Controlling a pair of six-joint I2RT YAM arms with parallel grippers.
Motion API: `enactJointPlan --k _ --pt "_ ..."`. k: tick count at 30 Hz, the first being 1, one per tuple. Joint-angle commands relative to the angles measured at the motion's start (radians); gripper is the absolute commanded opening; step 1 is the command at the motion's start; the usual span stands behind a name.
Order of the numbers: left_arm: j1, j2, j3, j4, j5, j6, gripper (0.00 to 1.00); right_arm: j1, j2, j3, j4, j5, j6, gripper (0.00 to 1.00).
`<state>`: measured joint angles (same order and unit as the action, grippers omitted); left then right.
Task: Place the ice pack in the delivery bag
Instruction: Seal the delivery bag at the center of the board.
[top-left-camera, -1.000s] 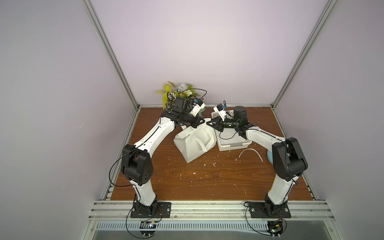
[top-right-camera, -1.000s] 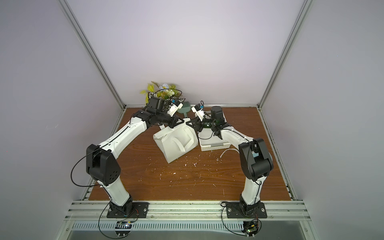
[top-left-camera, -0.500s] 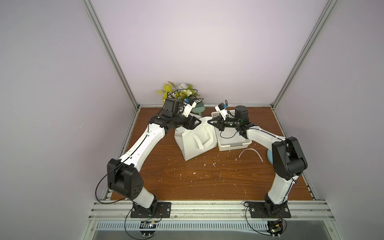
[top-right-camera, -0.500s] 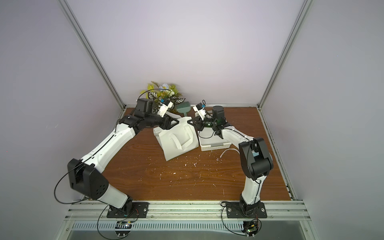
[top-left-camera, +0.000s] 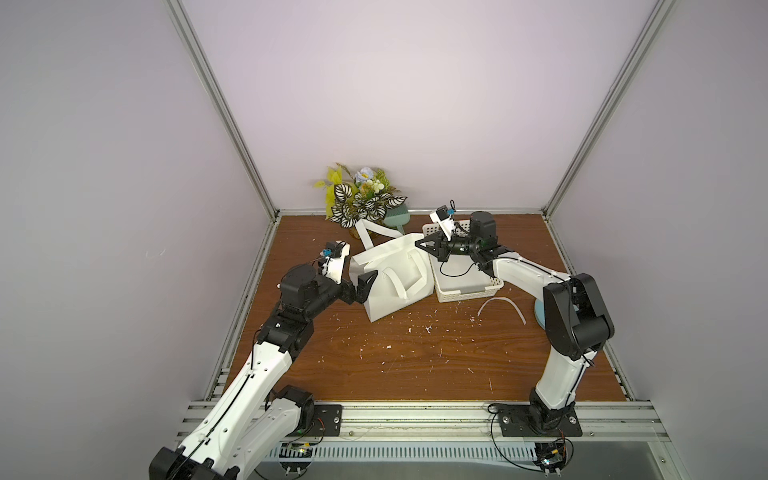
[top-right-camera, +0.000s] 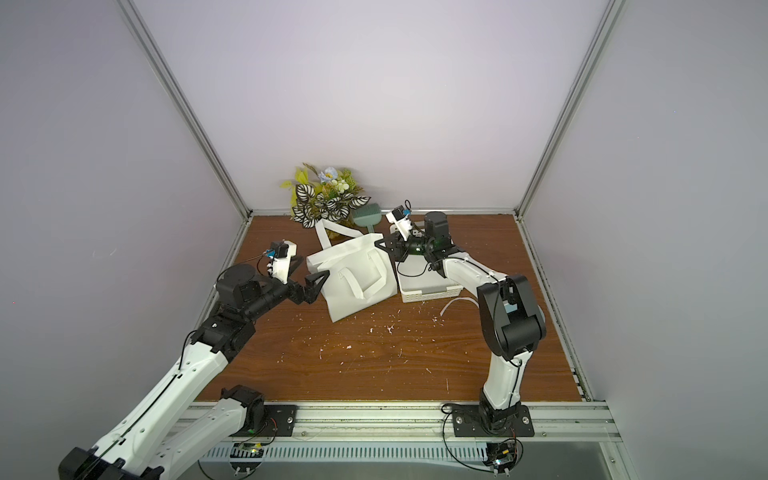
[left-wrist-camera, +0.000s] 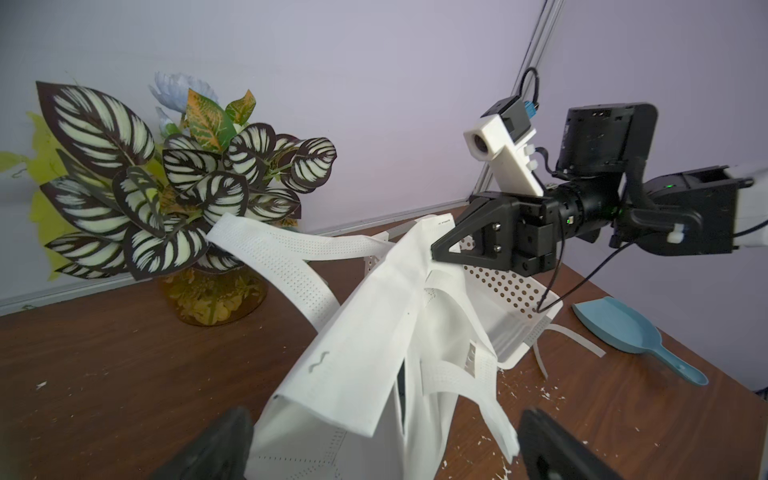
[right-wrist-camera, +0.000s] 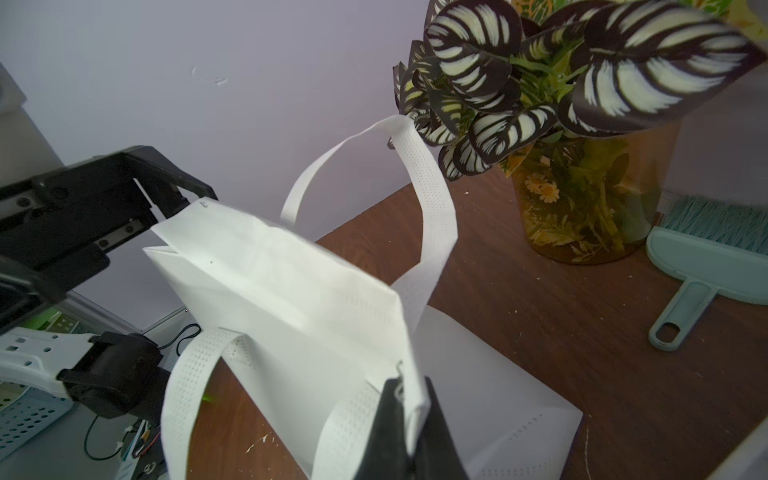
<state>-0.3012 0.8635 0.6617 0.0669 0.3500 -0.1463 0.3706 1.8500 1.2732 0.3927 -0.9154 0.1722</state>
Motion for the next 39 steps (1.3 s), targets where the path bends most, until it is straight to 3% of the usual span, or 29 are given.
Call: enactJointPlan --k 1,10,14,18,20,23,25,30,35,36,37,39 --pt "0.007 0.018 -0.045 0.151 -0.059 -0.006 1.00 -0.007 0.012 0.038 0.019 0.007 0.015 0.02" --pt "0.020 0.125 -0.055 0.277 -0.074 0.053 1.00 -0.008 0.014 0.051 0.007 -0.004 0.010 0.02" --pt "0.044 0.192 -0.036 0.294 -0.004 0.070 0.99 -0.008 0.020 0.058 -0.004 -0.005 0.007 0.02" --pt "0.046 0.209 -0.043 0.294 0.055 0.082 0.87 -0.007 0.024 0.064 -0.006 -0.004 0.007 0.02" --pt "0.045 0.207 -0.047 0.277 0.055 0.098 0.74 -0.009 0.030 0.073 -0.009 -0.008 0.008 0.02" --pt "0.046 0.201 -0.047 0.270 0.033 0.101 0.47 -0.009 0.035 0.080 -0.012 -0.008 0.010 0.02" --pt "0.045 0.201 -0.045 0.271 0.028 0.103 0.45 -0.009 0.038 0.081 -0.015 -0.007 0.009 0.02" --pt "0.046 0.194 -0.052 0.275 0.027 0.101 0.26 -0.008 0.043 0.087 -0.029 -0.009 -0.004 0.03" --pt "0.046 0.187 -0.056 0.287 0.047 0.100 0.13 -0.010 0.039 0.092 -0.053 0.003 -0.020 0.16" --pt "0.046 0.186 -0.059 0.290 0.049 0.101 0.12 -0.010 0.033 0.091 -0.058 0.007 -0.024 0.20" --pt "0.046 0.185 -0.059 0.293 0.052 0.103 0.10 -0.010 0.024 0.091 -0.066 0.016 -0.032 0.33" --pt "0.046 0.183 -0.063 0.299 0.055 0.106 0.09 -0.014 0.006 0.088 -0.087 0.035 -0.050 0.38"
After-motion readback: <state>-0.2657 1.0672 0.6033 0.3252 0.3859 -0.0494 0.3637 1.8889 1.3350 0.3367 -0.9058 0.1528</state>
